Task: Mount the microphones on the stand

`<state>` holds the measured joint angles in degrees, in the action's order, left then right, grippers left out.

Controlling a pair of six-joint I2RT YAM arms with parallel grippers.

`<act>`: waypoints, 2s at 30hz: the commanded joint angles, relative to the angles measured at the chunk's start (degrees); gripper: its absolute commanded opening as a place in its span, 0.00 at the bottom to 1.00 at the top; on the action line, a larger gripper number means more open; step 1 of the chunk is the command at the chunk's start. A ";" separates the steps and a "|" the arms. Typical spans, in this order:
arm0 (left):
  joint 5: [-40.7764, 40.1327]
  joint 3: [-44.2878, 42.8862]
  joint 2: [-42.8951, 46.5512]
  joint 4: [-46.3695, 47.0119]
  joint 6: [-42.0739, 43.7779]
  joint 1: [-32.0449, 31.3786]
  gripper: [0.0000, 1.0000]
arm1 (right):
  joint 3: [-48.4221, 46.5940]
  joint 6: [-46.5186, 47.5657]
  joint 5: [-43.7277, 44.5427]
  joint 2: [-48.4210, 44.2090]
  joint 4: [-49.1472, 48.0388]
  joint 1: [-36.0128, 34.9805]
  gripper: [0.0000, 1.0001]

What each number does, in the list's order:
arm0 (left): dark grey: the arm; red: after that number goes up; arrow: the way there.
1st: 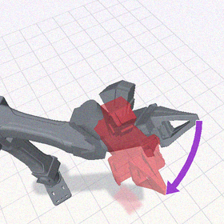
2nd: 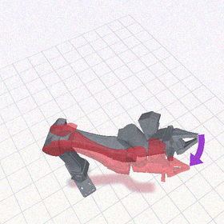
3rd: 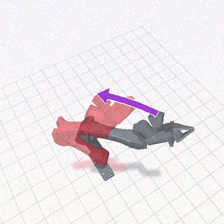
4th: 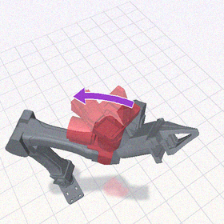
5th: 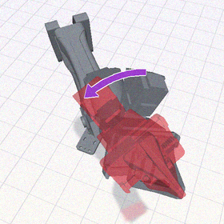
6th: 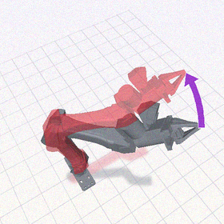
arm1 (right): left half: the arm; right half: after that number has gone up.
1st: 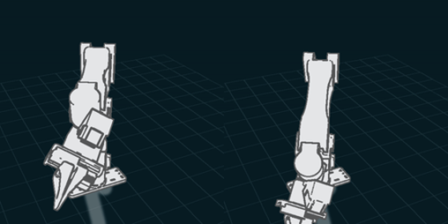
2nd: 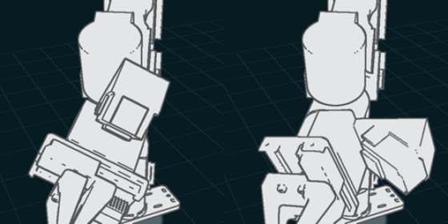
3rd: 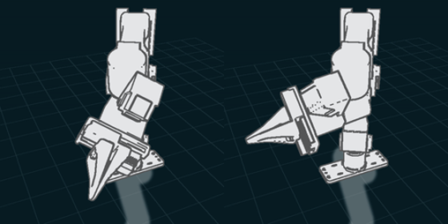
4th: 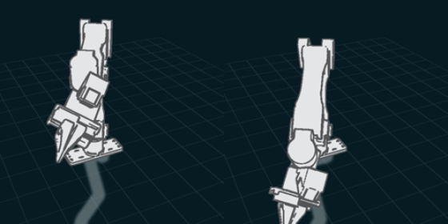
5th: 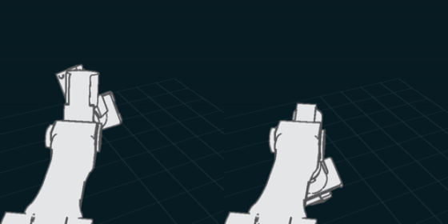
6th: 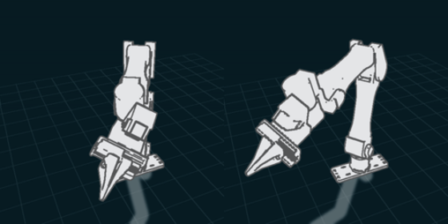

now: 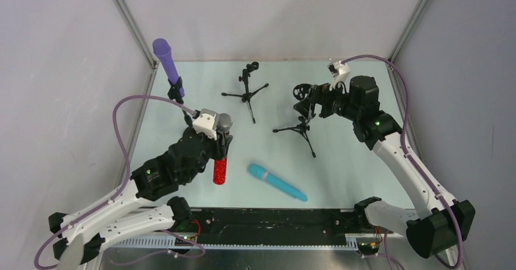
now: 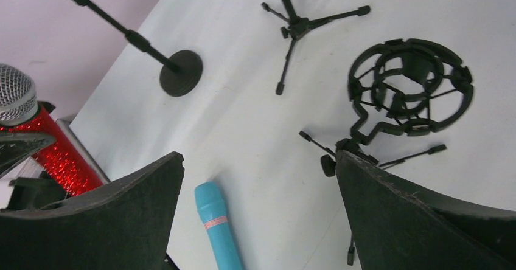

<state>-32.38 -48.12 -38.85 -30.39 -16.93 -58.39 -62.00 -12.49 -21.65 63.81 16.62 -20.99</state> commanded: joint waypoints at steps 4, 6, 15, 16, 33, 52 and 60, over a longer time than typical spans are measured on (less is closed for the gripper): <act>9.60 -3.15 -1.53 13.85 10.71 -0.23 0.01 | -0.30 0.68 -11.52 -0.32 -3.92 -1.16 1.00; 13.09 -3.28 -1.78 17.08 12.28 -0.23 0.01 | 0.11 0.75 -14.31 -0.31 -5.47 -1.66 1.00; 24.02 -2.48 -2.70 32.57 15.58 -0.30 0.00 | 3.00 4.46 -24.11 -3.34 -12.06 -6.69 1.00; 24.55 -3.00 -2.98 33.49 15.64 -0.38 0.01 | 3.05 5.78 -24.99 -3.72 -12.32 -7.31 1.00; 36.63 -5.28 -6.23 42.38 14.08 -0.25 0.00 | 4.54 6.65 -28.96 -3.00 -25.17 -18.90 0.98; 43.08 -2.44 -4.59 46.56 13.67 -0.28 0.00 | 4.52 0.43 -33.11 3.86 -42.43 -23.74 0.84; 43.50 -1.48 -4.92 46.65 14.13 -0.28 0.00 | 4.52 1.12 -32.31 4.41 -42.79 -24.96 0.75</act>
<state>9.96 -50.00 -44.23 12.80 -3.07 -58.39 -57.30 -11.16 -53.69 68.25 -22.83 -45.36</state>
